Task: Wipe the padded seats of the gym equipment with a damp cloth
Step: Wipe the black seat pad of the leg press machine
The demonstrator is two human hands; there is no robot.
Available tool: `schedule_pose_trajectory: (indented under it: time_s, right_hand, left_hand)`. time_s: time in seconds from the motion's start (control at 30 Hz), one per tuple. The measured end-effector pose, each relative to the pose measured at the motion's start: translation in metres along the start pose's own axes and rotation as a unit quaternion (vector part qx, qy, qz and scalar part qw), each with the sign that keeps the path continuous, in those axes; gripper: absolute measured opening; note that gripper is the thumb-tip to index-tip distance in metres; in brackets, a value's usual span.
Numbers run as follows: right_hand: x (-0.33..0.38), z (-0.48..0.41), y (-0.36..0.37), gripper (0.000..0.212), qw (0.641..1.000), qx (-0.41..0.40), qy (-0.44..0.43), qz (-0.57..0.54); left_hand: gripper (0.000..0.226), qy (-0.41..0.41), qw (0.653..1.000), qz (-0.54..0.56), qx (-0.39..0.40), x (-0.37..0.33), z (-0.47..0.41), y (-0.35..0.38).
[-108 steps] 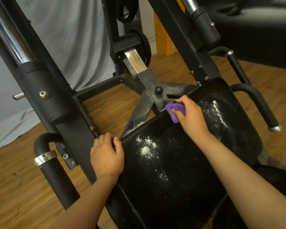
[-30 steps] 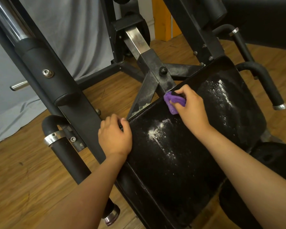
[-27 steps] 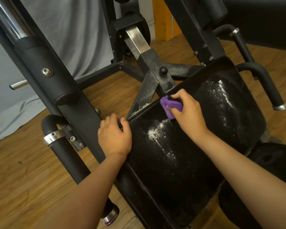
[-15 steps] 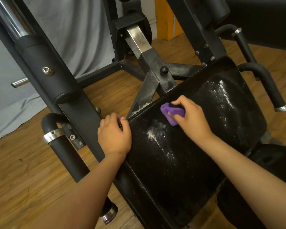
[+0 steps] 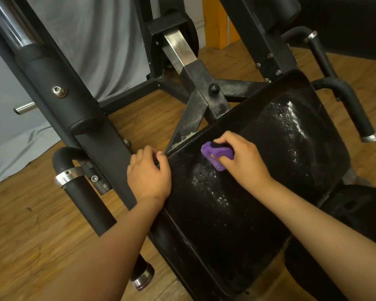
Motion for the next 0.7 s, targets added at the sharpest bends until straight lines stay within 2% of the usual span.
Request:
schedule_pose_trajectory:
  time_s: [0.07,0.2,0.27,0.33,0.43,0.5,0.6,0.7]
  right_hand:
    - [0.008,0.01,0.013,0.022,1.0,0.002,-0.006,-0.009]
    - [0.027,0.032,0.049,0.029,0.99,0.124,-0.061,-0.008]
    - [0.021,0.026,0.044,0.026,0.987,0.154,-0.053,-0.005]
    - [0.005,0.011,0.022,0.023,0.994,0.109,-0.016,-0.012]
    - [-0.009,-0.002,-0.009,0.018,0.999,-0.026,0.024,-0.007]
    - [-0.001,0.001,-0.002,0.02,0.998,-0.054,0.024,-0.015]
    - [0.027,0.018,0.04,0.027,0.999,0.031,-0.026,-0.034]
    - [0.034,0.027,0.056,0.024,0.992,0.109,-0.049,-0.033]
  left_hand:
    - [0.027,0.001,1.0,0.002,0.0,0.0,0.0,0.0]
    - [0.026,0.002,1.0,0.001,0.001,0.0,-0.001,0.0]
    - [0.026,0.002,1.0,0.001,0.0,0.0,-0.001,0.0]
    - [0.027,0.001,1.0,0.0,-0.001,0.0,-0.001,0.0]
    - [0.026,0.0,1.0,-0.001,-0.002,0.0,0.0,0.0]
    - [0.026,0.001,1.0,0.0,-0.003,-0.001,0.0,0.0]
    - [0.025,0.0,1.0,0.001,-0.007,0.001,-0.001,0.001]
    - [0.024,0.0,1.0,-0.001,-0.008,0.0,-0.001,0.0]
Point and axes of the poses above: each hand's wrist, its own z-axis away from the middle knuckle, its own y-axis out of the palm, x = y × z, the point moved 7 cm from there along -z, towards the middle knuckle, and after that the axes turned 7 degrees about x, right-handed, at the moved point
